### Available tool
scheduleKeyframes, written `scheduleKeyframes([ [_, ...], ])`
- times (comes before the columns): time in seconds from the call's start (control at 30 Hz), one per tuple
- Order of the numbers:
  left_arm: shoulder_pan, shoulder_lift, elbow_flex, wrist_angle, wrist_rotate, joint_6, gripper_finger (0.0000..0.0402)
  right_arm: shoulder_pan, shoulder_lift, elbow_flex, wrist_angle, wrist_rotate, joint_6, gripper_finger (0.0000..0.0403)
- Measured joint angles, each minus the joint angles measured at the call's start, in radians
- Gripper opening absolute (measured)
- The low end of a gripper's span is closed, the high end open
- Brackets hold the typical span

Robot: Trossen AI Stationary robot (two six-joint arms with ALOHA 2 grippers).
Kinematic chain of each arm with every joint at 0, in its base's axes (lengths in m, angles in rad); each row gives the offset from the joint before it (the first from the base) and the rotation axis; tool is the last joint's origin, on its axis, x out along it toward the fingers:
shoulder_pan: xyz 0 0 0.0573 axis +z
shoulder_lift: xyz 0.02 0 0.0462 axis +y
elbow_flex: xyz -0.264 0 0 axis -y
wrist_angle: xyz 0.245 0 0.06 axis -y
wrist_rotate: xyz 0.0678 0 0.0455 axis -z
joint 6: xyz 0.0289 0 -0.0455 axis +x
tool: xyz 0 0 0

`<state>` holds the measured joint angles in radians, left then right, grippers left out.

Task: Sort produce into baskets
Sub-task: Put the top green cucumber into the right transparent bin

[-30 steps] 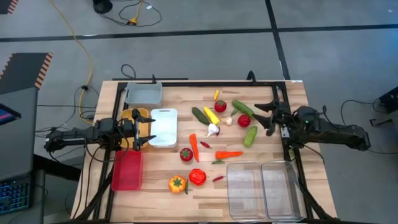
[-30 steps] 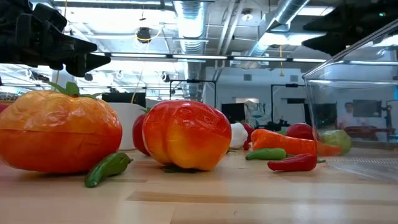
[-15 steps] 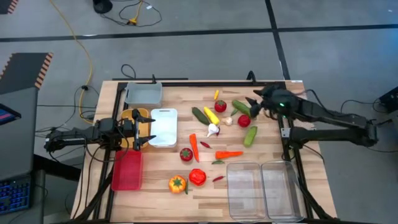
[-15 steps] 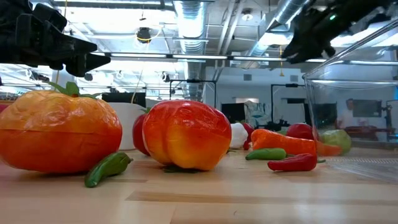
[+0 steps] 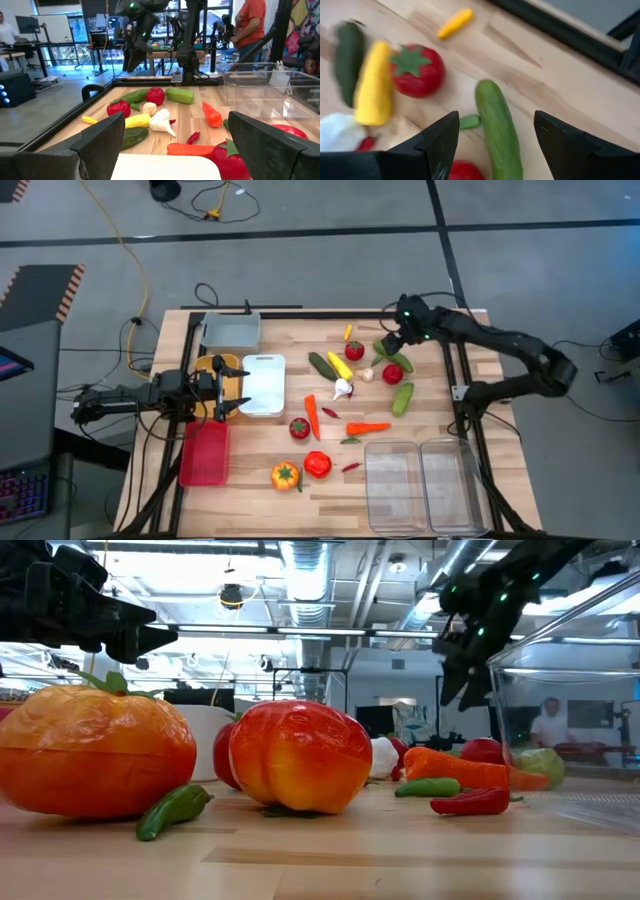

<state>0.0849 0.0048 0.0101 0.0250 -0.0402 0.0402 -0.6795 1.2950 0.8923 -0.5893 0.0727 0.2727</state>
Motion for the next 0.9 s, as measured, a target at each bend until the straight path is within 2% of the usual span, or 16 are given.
scheduleKeyframes([
  [0.27, 0.000, 0.000, 0.000, 0.000, 0.000, 0.000, 0.0341, 0.008, 0.182, 0.058, -0.058, -0.003, -0.016, 0.0286],
  [0.47, 0.000, 0.000, 0.000, 0.000, 0.000, 0.000, 0.0341, 0.026, 0.278, 0.107, -0.096, -0.048, -0.020, 0.0286],
  [0.73, 0.000, 0.000, 0.000, 0.000, 0.000, 0.000, 0.0341, 0.039, 0.408, 0.145, -0.151, -0.013, -0.022, 0.0286],
  [0.8, 0.000, 0.000, 0.000, 0.000, 0.000, 0.000, 0.0341, 0.049, 0.424, 0.161, -0.172, 0.028, -0.021, 0.0286],
  [0.9, 0.000, 0.000, 0.000, 0.000, 0.000, 0.000, 0.0341, 0.060, 0.428, 0.178, -0.178, 0.030, -0.022, 0.0283],
])
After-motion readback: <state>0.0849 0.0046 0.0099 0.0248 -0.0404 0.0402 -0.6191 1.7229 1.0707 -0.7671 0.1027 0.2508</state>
